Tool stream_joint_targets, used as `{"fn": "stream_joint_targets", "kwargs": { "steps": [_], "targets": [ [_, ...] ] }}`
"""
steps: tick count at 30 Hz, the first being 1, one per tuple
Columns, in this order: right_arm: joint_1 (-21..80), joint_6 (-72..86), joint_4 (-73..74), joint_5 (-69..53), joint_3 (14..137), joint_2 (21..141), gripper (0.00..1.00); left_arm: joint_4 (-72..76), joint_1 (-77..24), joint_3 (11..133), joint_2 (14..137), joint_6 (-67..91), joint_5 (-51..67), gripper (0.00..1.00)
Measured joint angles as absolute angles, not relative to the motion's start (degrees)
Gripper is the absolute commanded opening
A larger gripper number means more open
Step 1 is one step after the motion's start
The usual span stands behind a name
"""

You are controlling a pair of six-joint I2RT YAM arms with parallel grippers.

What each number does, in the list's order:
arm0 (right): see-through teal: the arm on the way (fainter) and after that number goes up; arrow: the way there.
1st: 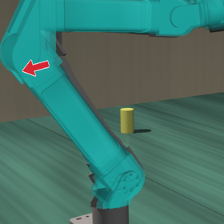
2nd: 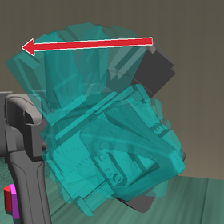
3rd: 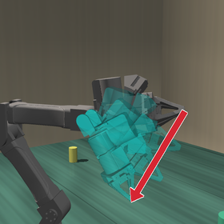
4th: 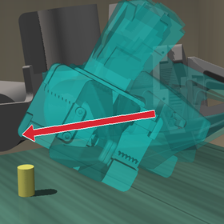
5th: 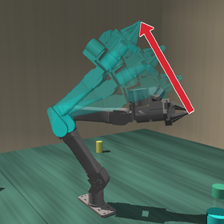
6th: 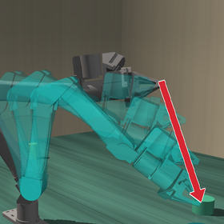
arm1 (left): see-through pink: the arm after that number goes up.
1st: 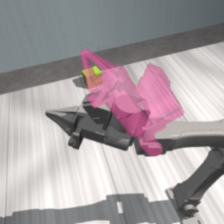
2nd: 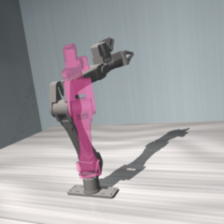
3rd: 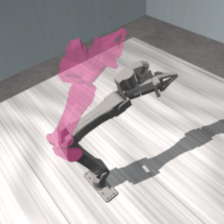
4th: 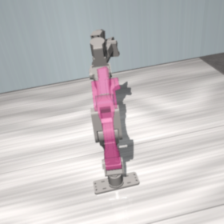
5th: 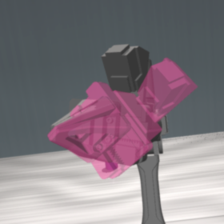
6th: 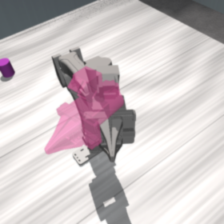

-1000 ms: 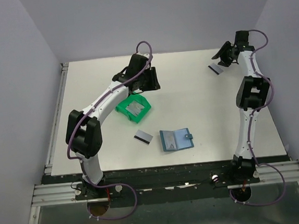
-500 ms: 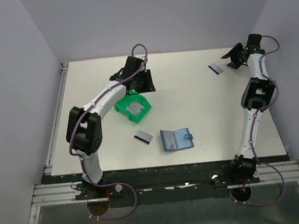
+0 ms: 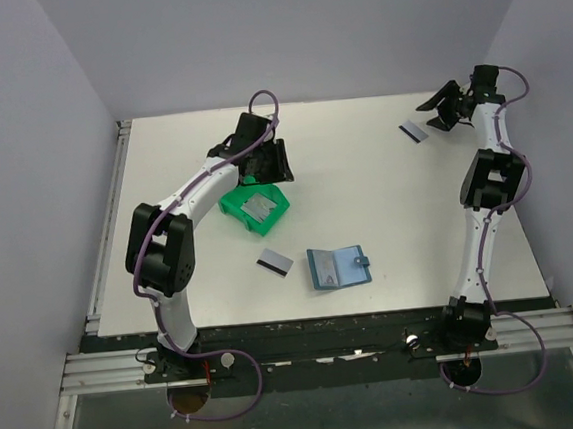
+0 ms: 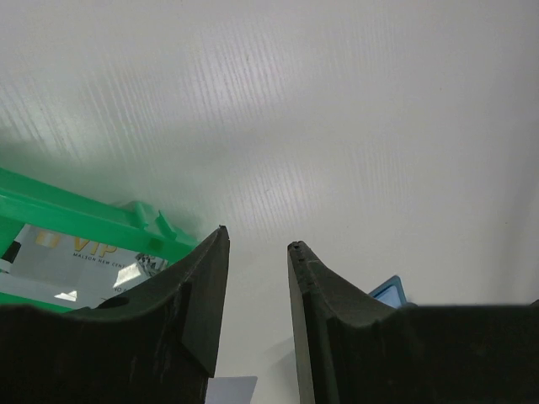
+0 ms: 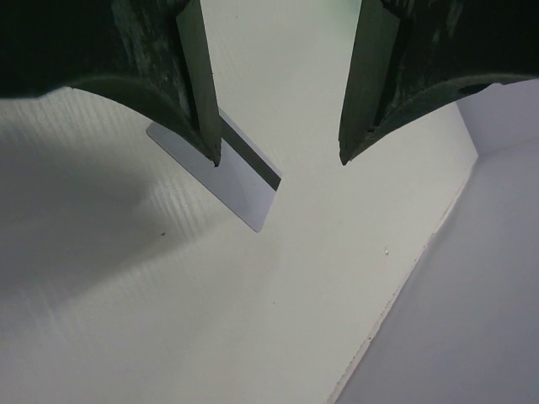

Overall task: Put the credit cards into the card holder
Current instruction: Move the credit card to the center of the board.

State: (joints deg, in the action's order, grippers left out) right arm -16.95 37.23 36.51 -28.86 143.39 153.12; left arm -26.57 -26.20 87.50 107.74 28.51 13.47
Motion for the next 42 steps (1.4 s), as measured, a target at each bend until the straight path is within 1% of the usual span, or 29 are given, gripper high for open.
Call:
{"fn": "stream_joint_targets", "kwargs": {
  "steps": [4, 5, 6, 7, 8, 13, 17, 23, 36, 42],
  "targets": [
    [-16.95, 37.69, 33.39, -31.53, 142.45, 153.12, 0.69, -26.24, -26.04, 86.63, 107.74, 28.51, 13.89, 0.47],
    [-16.95, 38.06, 31.68, -32.16, 141.56, 153.08, 0.71, -26.2, -26.0, 86.39, 107.74, 28.51, 14.0, 0.47],
    [-16.95, 38.61, 29.95, -32.73, 140.49, 153.08, 0.75, -26.15, -26.0, 86.13, 107.74, 28.51, 14.06, 0.47],
    [-16.93, 39.18, 28.56, -33.12, 139.35, 153.08, 0.86, -26.06, -25.98, 85.93, 107.74, 28.51, 14.11, 0.47],
    [-16.88, 39.83, 27.38, -33.47, 138.32, 153.08, 1.0, -25.96, -25.98, 85.69, 107.74, 28.51, 14.22, 0.47],
    [-16.36, 41.17, 23.18, -33.65, 137.08, 153.29, 1.0, -25.82, -25.93, 85.36, 107.74, 28.53, 14.66, 0.47],
    [-15.79, 41.17, 22.13, -31.48, 137.05, 153.29, 1.0, -25.78, -25.82, 85.34, 107.74, 28.53, 14.9, 0.47],
    [-15.07, 42.52, 24.36, -26.02, 137.45, 153.29, 1.0, -25.52, -25.45, 85.03, 107.74, 28.51, 15.25, 0.47],
    [-14.94, 45.17, 28.03, -25.61, 138.5, 153.29, 1.0, -24.6, -24.08, 83.68, 107.74, 28.51, 16.4, 0.47],
    [-14.94, 45.23, 31.27, -28.05, 139.22, 153.29, 1.0, -24.34, -23.38, 83.42, 107.74, 28.47, 16.99, 0.47]
  ]
}}
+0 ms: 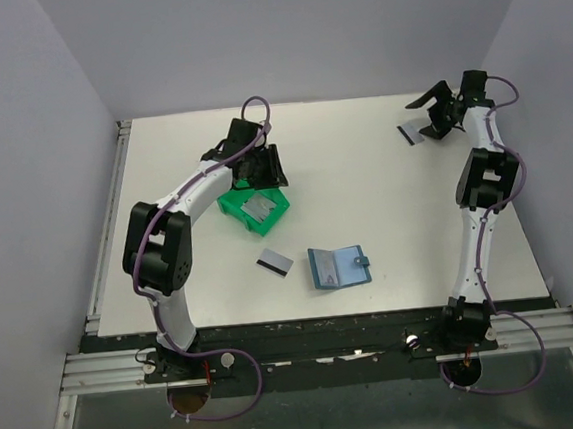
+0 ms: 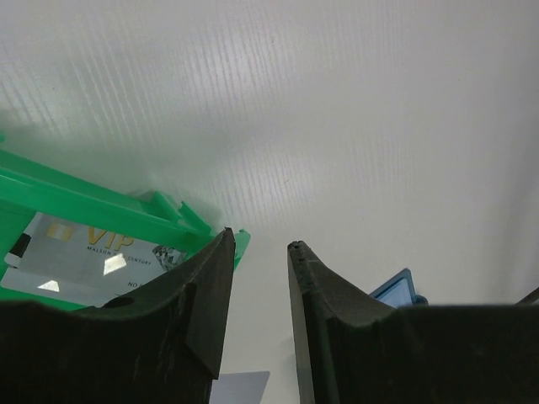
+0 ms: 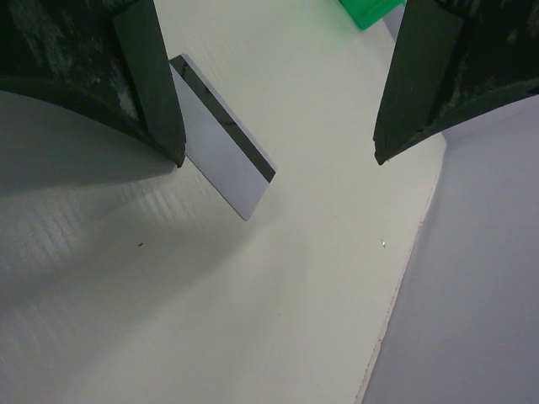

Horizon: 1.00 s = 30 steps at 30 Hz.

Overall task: Put the credit cards into the card holder
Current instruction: Move the credit card to the center of the board.

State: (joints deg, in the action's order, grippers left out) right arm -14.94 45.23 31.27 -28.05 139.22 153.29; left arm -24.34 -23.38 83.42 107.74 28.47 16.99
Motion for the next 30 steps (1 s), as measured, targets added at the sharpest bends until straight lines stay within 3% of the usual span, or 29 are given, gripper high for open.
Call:
{"fn": "stream_joint_targets", "kwargs": {
  "steps": [26, 30],
  "targets": [
    [-8.67, 40.12, 40.03, -39.44, 141.47, 154.41, 1.0, -23.22, -22.55, 81.54, 107.72, 28.29, 17.85, 0.47],
    [-7.25, 38.83, 37.1, -40.4, 136.94, 152.31, 1.0, -23.22, -22.55, 81.54, 107.72, 28.29, 17.89, 0.47]
  ]
}}
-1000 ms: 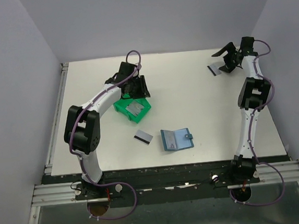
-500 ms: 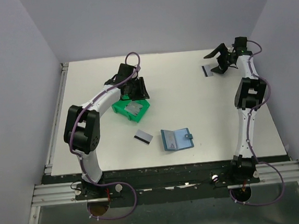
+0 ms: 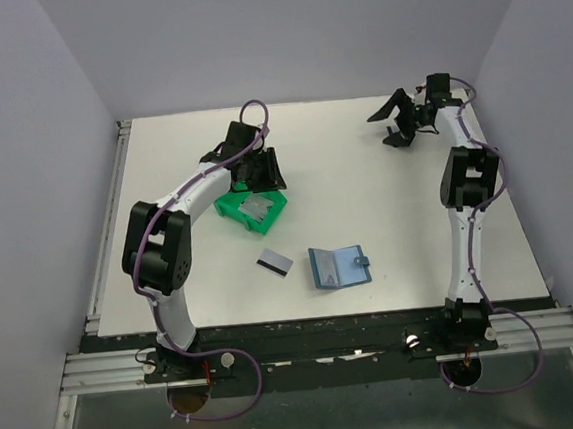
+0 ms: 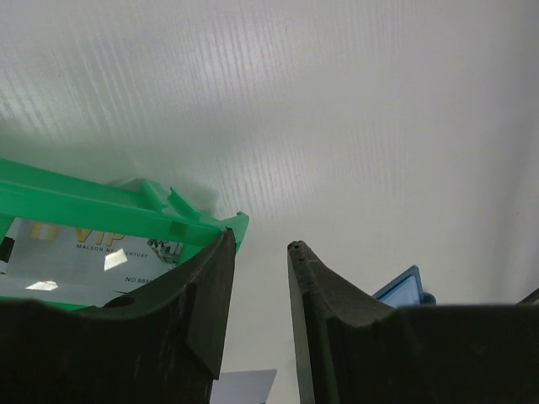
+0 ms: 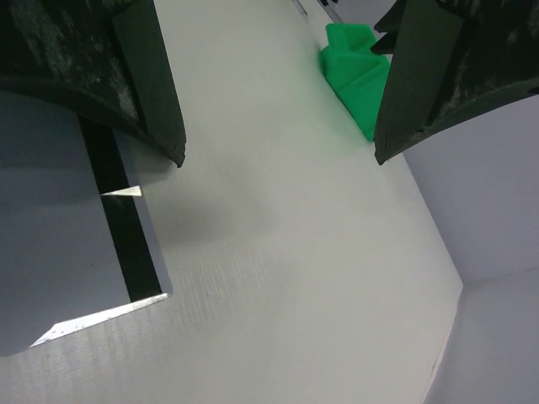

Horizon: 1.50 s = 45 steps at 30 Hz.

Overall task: Put the credit cards into the card holder
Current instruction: Move the credit card to the center of the board.

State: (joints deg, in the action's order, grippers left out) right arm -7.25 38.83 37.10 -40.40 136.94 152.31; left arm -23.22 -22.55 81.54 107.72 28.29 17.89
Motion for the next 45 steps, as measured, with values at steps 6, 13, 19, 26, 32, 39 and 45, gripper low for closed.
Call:
{"fn": "stream_joint_targets", "kwargs": {
  "steps": [6, 13, 19, 26, 32, 39, 45],
  "targets": [
    [-8.16, 40.32, 29.82, -39.7, 132.11, 147.68, 1.0, -23.24, -22.48, 81.6, 107.7, 28.27, 17.89, 0.46],
    [-13.34, 44.73, 24.64, -33.71, 133.29, 145.6, 1.0, -23.24, -22.46, 81.62, 107.68, 28.27, 17.89, 0.46],
    [-16.23, 46.06, 27.53, -29.12, 136.99, 147.3, 1.0, -23.27, -22.44, 81.65, 107.57, 28.18, 17.96, 0.46],
    [-15.4, 46.57, 31.66, -29.06, 137.73, 151.39, 1.0, -23.29, -22.22, 81.89, 107.42, 27.81, 18.2, 0.47],
    [-14.72, 47.16, 33.28, -30.5, 138.12, 152.7, 1.0, -23.29, -22.17, 81.89, 107.42, 27.83, 18.5, 0.46],
    [-13.65, 46.74, 35.0, -31.42, 140.03, 153.73, 0.81, -23.29, -22.17, 81.89, 107.42, 27.81, 18.63, 0.46],
    [-12.71, 46.48, 36.47, -32.56, 140.99, 154.78, 0.61, -23.29, -22.06, 81.89, 107.35, 27.81, 18.63, 0.46]
  ]
}}
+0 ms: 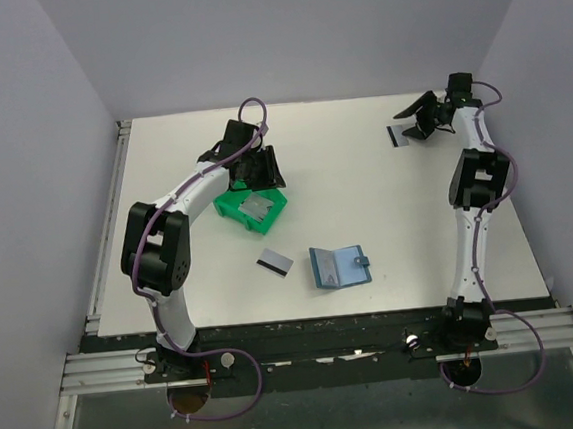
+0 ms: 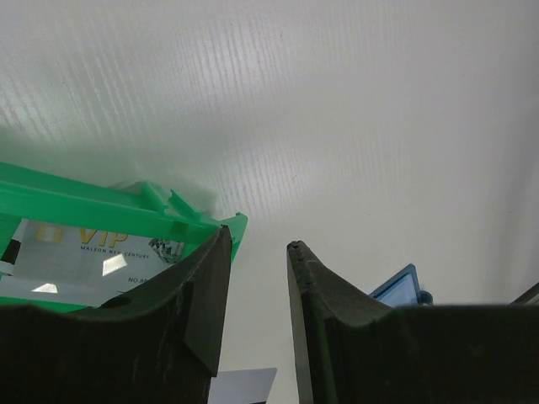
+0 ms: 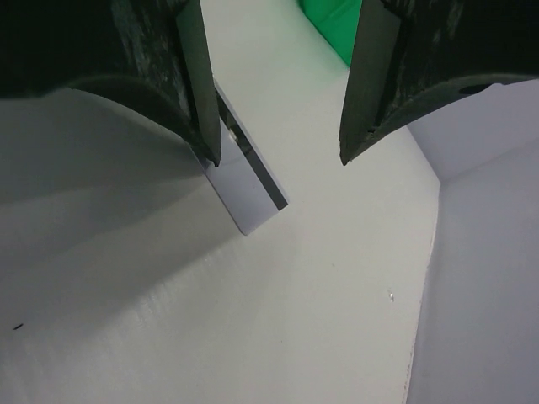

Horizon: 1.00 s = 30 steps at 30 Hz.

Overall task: Put the credit cards into the card holder
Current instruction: Move the credit card to the center of the board.

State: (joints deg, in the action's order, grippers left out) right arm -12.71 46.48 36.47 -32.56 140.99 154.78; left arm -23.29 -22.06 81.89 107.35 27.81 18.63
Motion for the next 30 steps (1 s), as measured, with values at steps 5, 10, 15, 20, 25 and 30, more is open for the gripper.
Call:
{"fn": "stream_joint_targets", "kwargs": {
  "steps": [5, 10, 15, 20, 25, 30],
  "targets": [
    [-12.19, 46.48, 36.88, -33.56, 141.38, 155.15, 0.54, -23.29, -22.06, 81.89, 107.31, 27.81, 18.65, 0.46],
    [-12.23, 46.5, 37.21, -34.09, 141.69, 155.3, 0.65, -23.29, -22.06, 81.87, 107.24, 27.81, 18.65, 0.46],
    [-12.21, 46.7, 35.64, -34.13, 139.72, 154.52, 0.87, -23.29, -22.02, 81.87, 107.24, 27.66, 18.63, 0.46],
    [-12.29, 45.67, 34.98, -30.46, 138.58, 152.55, 1.0, -23.29, -21.74, 81.87, 107.15, 27.62, 18.65, 0.46],
    [-13.04, 45.56, 33.41, -28.05, 135.66, 150.87, 1.0, -23.29, -21.54, 81.87, 107.04, 27.59, 18.65, 0.46],
    [-13.63, 45.74, 32.67, -27.57, 134.82, 150.3, 1.0, -23.29, -21.3, 81.87, 107.02, 27.59, 18.7, 0.46]
  ]
}}
